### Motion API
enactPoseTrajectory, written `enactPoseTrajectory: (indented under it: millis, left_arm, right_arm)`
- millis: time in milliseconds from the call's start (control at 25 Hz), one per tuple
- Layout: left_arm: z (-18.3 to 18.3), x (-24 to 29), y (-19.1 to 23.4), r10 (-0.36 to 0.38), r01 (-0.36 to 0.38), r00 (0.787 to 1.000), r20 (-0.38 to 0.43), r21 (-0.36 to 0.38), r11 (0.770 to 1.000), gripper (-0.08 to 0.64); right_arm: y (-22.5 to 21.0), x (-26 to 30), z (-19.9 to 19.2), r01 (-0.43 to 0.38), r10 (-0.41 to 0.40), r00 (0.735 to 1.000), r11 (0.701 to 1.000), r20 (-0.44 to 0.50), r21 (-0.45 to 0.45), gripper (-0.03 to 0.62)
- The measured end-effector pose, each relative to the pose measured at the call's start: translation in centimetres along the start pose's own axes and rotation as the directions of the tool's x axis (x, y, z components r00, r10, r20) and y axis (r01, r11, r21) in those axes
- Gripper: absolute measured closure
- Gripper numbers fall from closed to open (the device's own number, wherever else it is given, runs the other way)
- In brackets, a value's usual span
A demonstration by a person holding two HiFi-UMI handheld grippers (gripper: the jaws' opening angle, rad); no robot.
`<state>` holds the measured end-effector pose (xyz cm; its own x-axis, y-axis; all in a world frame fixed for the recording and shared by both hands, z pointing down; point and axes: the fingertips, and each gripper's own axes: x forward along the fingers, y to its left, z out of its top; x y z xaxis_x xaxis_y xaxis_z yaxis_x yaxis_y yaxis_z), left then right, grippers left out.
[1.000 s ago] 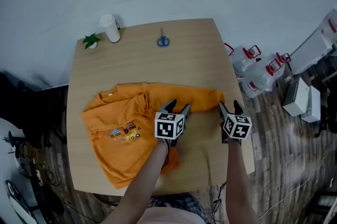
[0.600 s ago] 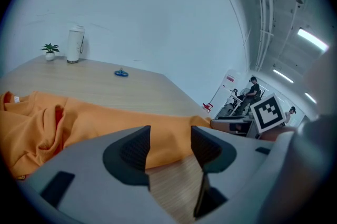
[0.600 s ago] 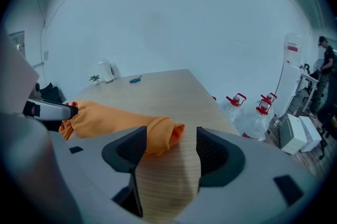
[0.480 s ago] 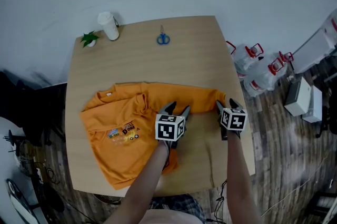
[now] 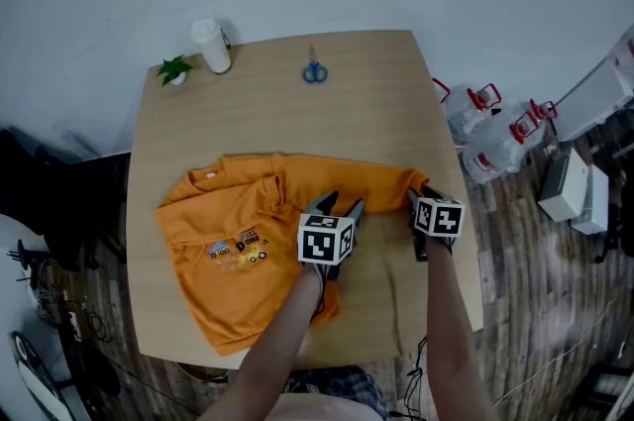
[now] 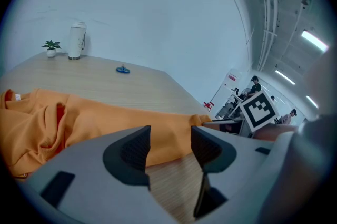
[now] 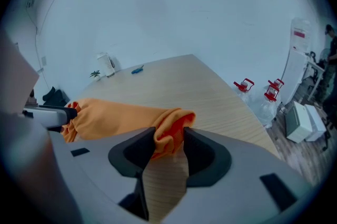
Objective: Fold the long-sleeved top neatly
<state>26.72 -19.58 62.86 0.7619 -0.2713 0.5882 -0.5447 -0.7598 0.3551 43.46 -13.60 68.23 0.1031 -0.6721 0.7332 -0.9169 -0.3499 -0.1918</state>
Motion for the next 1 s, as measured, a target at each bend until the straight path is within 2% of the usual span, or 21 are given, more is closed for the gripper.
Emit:
enactPoseTrajectory:
  millis: [160, 240, 360, 640, 800, 1000]
  left_arm:
    - [-0.1, -0.5, 0.2, -0.001, 0.001, 1.0, 0.005, -0.005, 1.0, 0.319]
    - [0.0, -0.7, 0.3, 0.0, 0.0, 1.0, 0.007, -0.008, 1.0, 0.318]
    - [-0.1, -1.2, 0.7, 0.004, -0.003, 1.0, 0.01, -0.012, 1.0, 0.319]
    - [0.9, -3.9, 3.4, 0.061, -0.058, 0.997, 0.056, -0.057, 0.997, 0.319]
    - [1.9, -6.7, 6.6, 0.127, -0.117, 0.988, 0.091, -0.105, 0.988, 0.319]
    - [1.7, -10.9, 11.4, 0.222, -0.202, 0.969, 0.109, -0.172, 0.964, 0.319]
  right_arm:
    - [0.3, -0.1, -0.1, -0.027, 0.026, 1.0, 0.998, 0.016, 0.051, 0.469]
    - [0.4, -0.3, 0.1, -0.022, 0.022, 1.0, 0.999, 0.018, 0.044, 0.517]
    - [0.6, -0.9, 0.7, -0.003, 0.002, 1.0, 1.0, 0.03, 0.011, 0.543]
    - [3.3, -3.2, 3.9, -0.008, 0.018, 0.994, 0.995, 0.106, -0.096, 0.552]
    - [7.0, -4.3, 6.4, -0.032, 0.057, 0.988, 0.984, 0.14, -0.177, 0.552]
    - [12.9, -4.5, 8.4, -0.101, 0.141, 0.978, 0.965, 0.156, -0.241, 0.552]
